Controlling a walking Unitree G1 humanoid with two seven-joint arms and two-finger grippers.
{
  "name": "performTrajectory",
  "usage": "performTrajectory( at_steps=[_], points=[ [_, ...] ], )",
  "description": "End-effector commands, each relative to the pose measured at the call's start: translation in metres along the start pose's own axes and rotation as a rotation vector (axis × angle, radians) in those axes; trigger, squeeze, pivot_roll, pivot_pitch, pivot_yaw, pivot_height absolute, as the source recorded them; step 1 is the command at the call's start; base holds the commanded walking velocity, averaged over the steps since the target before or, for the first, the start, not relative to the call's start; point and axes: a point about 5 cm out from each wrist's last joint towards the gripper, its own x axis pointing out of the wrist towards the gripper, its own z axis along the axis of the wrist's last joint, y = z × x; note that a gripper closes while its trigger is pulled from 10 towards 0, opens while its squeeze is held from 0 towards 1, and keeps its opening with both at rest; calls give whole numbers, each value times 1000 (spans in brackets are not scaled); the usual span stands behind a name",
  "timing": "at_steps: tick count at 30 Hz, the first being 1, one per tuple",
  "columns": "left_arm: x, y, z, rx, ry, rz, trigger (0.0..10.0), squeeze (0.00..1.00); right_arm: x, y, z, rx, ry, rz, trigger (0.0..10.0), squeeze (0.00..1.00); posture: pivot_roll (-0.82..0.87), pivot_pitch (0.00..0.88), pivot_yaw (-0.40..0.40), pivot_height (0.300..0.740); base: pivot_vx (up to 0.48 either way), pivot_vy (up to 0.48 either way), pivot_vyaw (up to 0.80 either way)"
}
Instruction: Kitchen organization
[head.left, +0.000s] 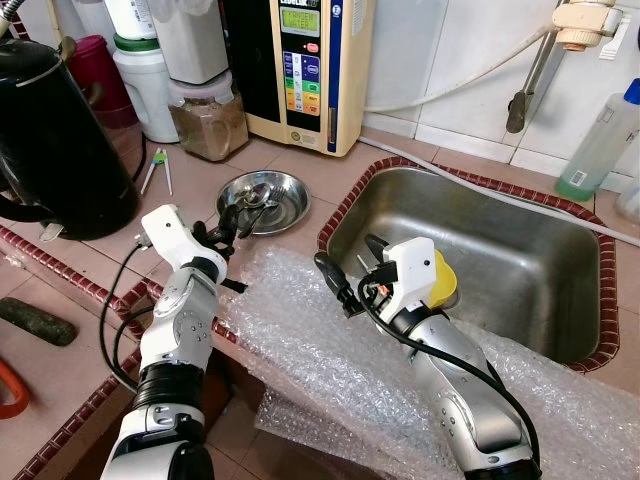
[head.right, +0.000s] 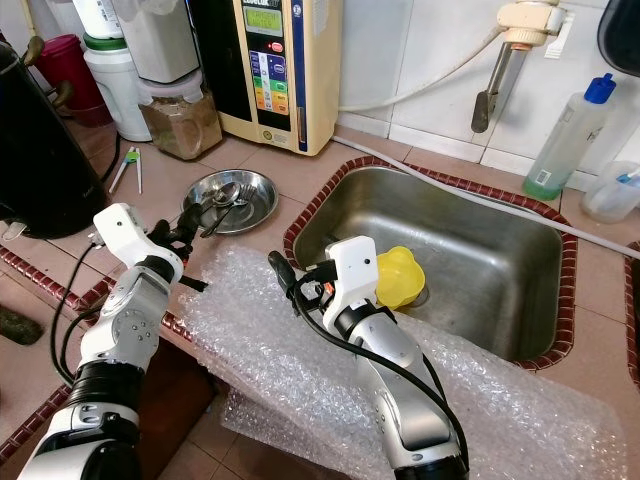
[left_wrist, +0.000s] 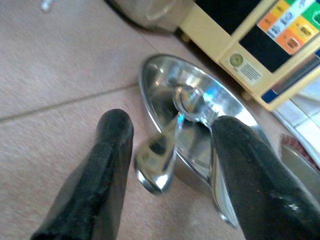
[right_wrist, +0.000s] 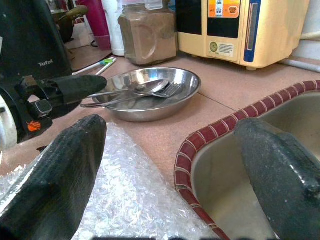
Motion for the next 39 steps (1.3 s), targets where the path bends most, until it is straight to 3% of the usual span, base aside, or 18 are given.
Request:
performTrajectory(
  at_steps=[1,11,21,30,32,39],
  points=[
    [2,-2,2,-17,9,-6,0,0,1,4,8,-16,-25,17,10000,0,-47,11,36,740,0,0,0],
    [3,1,0,-95,34,15,0,0,1,5,5,-22,-13,15,10000,0,-51,14,43,740,0,0,0],
    [4,2,4,-94,16,9,0,0,1,4,3,-21,-7,7,10000,0,-47,13,44,740,0,0,0],
    [4,2,8,-56,-8,-4,0,0,2,4,2,-18,-3,4,10000,0,-42,12,43,740,0,0,0],
    [3,-2,16,-3,-64,-32,0,0,2,4,1,-17,-1,2,10000,0,-39,14,43,740,0,0,0],
    [1,-13,28,46,-144,-98,0,0,3,3,1,-16,-1,-2,10000,0,-38,11,43,740,0,0,0]
  ],
)
